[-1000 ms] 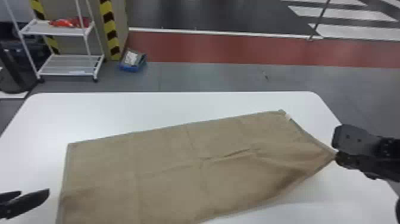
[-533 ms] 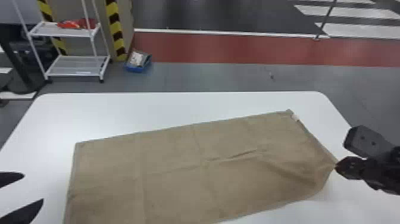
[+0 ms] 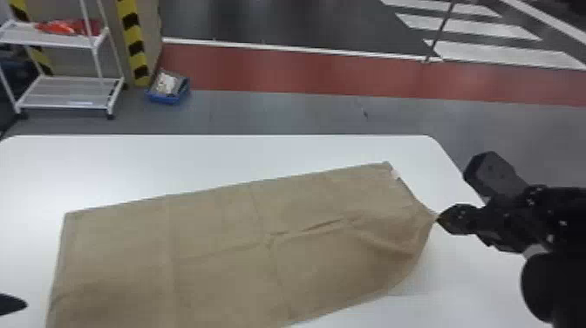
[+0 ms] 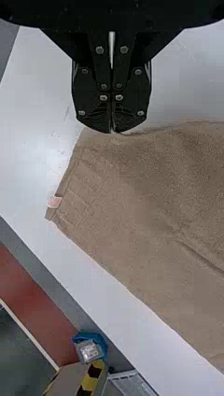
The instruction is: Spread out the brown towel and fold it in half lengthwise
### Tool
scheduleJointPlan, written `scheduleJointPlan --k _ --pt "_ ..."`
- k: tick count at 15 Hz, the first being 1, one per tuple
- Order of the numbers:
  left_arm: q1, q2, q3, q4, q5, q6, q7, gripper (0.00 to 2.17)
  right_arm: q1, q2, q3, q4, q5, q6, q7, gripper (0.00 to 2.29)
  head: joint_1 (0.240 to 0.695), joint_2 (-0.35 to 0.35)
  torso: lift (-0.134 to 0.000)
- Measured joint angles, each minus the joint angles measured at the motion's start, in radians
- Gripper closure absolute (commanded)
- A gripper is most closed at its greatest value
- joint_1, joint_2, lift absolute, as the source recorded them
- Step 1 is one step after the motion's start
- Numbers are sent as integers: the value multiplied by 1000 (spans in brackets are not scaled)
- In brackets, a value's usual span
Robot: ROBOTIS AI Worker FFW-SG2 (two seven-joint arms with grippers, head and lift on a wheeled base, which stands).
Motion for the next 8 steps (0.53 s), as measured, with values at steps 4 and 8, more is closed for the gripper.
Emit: scheduleJointPlan --k 4,8 --pt "80 6 -34 -7 -108 -145 20 232 -5 -1 1 2 -15 9 -1 1598 695 -217 -125" --pt "115 61 -156 67 -259 -295 192 299 5 11 -4 -2 -18 20 -3 1598 695 -240 -125"
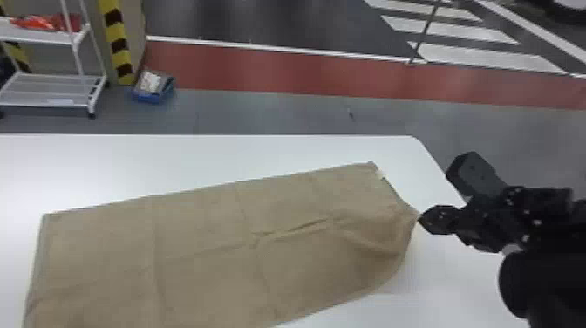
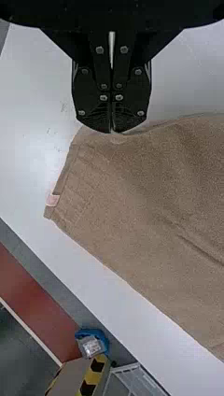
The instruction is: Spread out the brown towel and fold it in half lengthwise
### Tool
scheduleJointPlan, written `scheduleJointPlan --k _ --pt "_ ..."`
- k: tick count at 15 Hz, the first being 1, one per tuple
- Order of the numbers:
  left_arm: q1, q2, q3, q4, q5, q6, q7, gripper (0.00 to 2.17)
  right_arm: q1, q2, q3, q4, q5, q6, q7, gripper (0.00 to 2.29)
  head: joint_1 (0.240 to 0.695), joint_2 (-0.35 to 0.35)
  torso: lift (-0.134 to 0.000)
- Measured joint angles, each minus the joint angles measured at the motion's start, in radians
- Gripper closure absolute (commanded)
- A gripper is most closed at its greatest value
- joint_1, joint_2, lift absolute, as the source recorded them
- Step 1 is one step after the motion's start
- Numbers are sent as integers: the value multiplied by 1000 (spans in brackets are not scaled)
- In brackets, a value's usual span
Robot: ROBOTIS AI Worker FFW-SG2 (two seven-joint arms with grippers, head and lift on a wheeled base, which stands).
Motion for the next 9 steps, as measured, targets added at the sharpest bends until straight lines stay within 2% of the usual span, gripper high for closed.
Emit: scheduleJointPlan --k 3,6,8,9 --pt "-9 35 -57 62 -67 -34 42 363 7 5 0 -2 0 1 0 1598 695 -247 -125" --pt "-32 55 -61 105 -75 -38 41 367 9 5 -5 -2 0 1 0 1598 695 -234 -125" --pt "-51 57 -60 124 -73 -35 41 522 9 5 -6 -1 0 1 0 1598 695 -226 -125" --pt "-66 57 -60 137 -73 -31 33 522 10 5 -7 -1 0 1 0 1598 695 -222 -125"
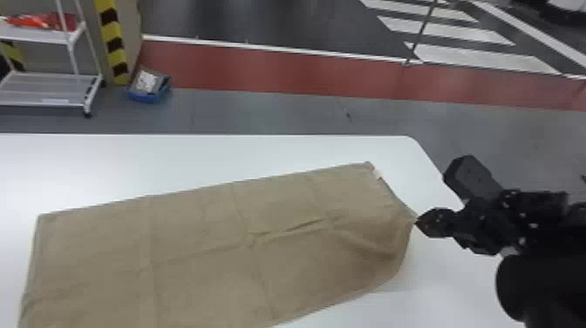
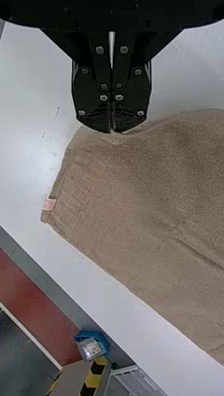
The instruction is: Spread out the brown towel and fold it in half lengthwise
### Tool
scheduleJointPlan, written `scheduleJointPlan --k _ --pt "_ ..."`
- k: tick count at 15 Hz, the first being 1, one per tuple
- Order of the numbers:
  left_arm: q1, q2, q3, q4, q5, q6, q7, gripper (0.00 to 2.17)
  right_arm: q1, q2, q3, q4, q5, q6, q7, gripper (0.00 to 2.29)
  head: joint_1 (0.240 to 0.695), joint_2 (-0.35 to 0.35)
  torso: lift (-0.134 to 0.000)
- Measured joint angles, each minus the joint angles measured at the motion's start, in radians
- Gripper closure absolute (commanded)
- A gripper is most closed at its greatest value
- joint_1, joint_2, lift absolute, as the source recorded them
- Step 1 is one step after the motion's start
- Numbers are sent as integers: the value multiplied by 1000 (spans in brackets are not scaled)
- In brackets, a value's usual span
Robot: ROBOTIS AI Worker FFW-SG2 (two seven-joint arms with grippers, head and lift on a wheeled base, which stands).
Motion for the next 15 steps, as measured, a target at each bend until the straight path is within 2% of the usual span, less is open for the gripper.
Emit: scheduleJointPlan --k 9,11,14,15 --pt "-25 8 55 52 18 4 -25 545 0 0 -14 5 -4 0 -4 1598 695 -172 -125" --pt "-19 8 62 52 20 -5 -26 1065 5 0 -25 5 -6 0 -4 1598 695 -175 -125" --pt "-15 8 63 51 30 -30 -32 1096 16 0 -39 2 -9 0 -3 1598 695 -194 -125" --pt "-15 8 63 50 33 -43 -31 1214 20 0 -42 1 -9 0 -3 1598 695 -200 -125"
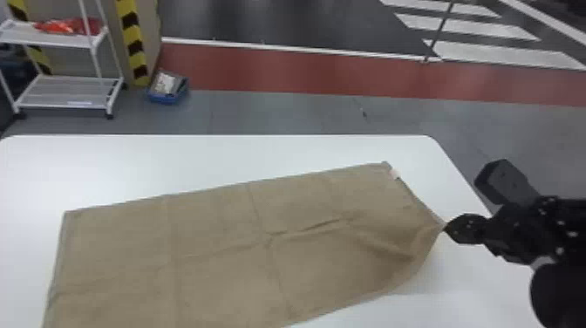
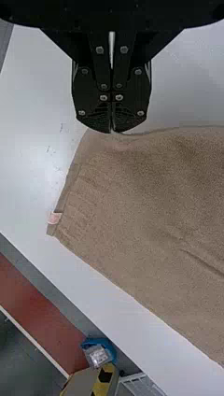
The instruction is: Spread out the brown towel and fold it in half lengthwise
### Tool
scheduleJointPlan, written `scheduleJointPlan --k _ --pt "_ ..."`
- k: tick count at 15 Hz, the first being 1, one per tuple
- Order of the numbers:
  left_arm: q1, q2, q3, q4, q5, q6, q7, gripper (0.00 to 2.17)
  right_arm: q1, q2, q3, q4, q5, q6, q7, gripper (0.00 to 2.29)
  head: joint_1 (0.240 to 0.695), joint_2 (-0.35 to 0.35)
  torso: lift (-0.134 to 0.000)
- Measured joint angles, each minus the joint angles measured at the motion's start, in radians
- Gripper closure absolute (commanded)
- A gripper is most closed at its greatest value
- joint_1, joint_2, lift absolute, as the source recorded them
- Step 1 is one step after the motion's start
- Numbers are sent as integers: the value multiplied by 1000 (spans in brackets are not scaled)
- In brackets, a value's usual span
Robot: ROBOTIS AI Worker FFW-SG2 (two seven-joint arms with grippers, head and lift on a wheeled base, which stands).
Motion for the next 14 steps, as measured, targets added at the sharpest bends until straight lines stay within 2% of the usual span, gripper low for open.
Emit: scheduleJointPlan --k 1,2,5,8,14 --pt "0 0 0 -1 4 -10 0 1676 4 1 -4 -1 0 1 0 1598 695 -205 -125" --pt "0 0 0 -1 6 -12 0 1848 7 2 -8 -1 -2 1 0 1598 695 -211 -125" --pt "-5 1 11 1 13 2 -11 1848 8 3 -27 -3 -22 0 0 1598 695 -209 -125" --pt "-33 -3 68 -15 52 7 -67 1845 -5 1 -76 -18 -65 0 3 1598 695 -200 -125" --pt "-231 -4 125 -19 75 184 -158 1845 -81 -17 -106 22 -67 13 -9 1598 695 -166 -125"
